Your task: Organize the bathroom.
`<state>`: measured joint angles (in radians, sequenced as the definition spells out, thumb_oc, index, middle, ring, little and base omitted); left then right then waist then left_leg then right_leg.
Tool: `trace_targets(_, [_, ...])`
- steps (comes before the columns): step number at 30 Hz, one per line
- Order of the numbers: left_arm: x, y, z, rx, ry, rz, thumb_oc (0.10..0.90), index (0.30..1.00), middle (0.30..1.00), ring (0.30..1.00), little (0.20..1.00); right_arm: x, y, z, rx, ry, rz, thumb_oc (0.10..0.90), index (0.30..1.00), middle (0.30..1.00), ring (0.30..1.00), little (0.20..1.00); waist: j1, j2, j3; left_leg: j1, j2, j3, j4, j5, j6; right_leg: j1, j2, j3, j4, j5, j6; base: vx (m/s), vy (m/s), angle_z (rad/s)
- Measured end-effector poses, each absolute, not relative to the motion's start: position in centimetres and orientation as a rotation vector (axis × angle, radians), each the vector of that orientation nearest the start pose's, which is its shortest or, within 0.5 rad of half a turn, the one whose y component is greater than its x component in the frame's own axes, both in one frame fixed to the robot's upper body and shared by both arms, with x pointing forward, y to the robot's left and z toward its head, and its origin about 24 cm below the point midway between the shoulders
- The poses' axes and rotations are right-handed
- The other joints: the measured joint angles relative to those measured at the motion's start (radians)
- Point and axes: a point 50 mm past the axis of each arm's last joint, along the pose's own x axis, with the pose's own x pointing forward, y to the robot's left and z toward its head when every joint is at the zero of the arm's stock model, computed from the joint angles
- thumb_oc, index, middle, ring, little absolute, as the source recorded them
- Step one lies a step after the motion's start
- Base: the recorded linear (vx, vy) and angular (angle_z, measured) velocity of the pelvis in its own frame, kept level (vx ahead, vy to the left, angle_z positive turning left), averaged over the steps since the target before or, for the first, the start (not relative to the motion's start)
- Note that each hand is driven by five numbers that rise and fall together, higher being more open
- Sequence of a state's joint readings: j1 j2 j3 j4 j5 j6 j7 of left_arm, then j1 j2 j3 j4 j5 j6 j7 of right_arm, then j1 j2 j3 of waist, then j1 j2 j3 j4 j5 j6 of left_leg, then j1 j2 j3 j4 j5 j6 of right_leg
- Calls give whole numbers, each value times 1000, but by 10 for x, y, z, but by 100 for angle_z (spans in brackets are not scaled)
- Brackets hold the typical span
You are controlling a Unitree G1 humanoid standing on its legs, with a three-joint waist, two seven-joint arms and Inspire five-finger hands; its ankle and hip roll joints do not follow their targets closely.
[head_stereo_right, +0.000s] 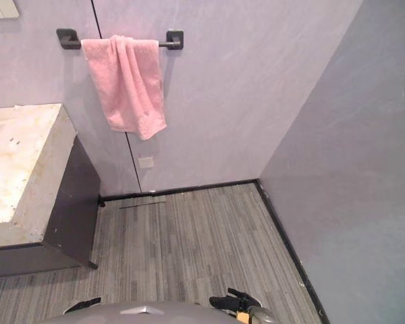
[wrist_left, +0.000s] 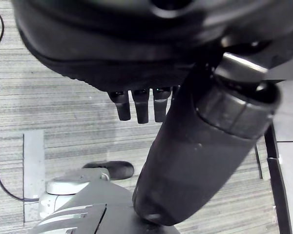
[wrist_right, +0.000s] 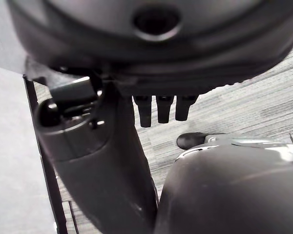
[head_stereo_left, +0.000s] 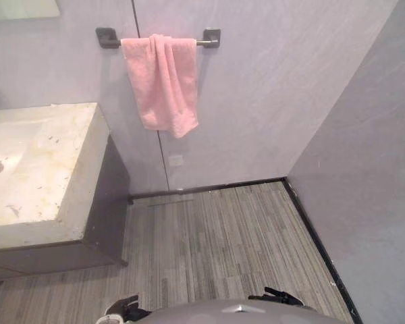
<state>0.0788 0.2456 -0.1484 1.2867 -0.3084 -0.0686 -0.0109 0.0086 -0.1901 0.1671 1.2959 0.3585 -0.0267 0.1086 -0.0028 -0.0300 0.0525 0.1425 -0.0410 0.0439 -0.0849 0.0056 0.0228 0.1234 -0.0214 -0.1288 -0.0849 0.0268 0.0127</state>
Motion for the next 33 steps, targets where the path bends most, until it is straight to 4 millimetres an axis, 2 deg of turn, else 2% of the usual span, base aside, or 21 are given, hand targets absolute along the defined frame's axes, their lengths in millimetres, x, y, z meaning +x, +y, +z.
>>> trace_targets(14, [49, 242, -166, 48, 1271, 255, 800, 900, 900, 900, 900, 74, -209, -170, 108, 1257, -110, 800, 900, 900, 900, 900, 0, -12, 4, 0, 0, 0, 0, 0, 0, 0, 0, 0, 0, 0, 0, 0, 0, 0])
trace_targets(26, [49, 242, -166, 43, 1270, 265, 800, 900, 900, 900, 900, 75, -209, -169, 105, 1243, -106, 800, 900, 900, 900, 900, 0, -9, 6, 0, 0, -2, 0, 0, 0, 1, 0, -2, 0, 0, 0, 3, -3, 0])
trace_targets(30, [51, 242, -166, -4, 1256, 299, 800, 900, 900, 900, 900, 81, -209, -168, 103, 1203, -100, 800, 900, 900, 900, 900, -1, -5, 9, -1, 0, -3, 0, 1, -1, 1, 0, -2, 0, 0, 0, 17, -17, 0])
trace_targets(33, [62, 240, -164, -67, 1198, 323, 800, 900, 900, 900, 900, 94, -206, -164, 98, 1126, -81, 800, 900, 900, 900, 900, -1, 1, 15, 0, 0, -4, 0, 2, -1, 2, 0, -3, 0, 0, 0, 18, -22, 1])
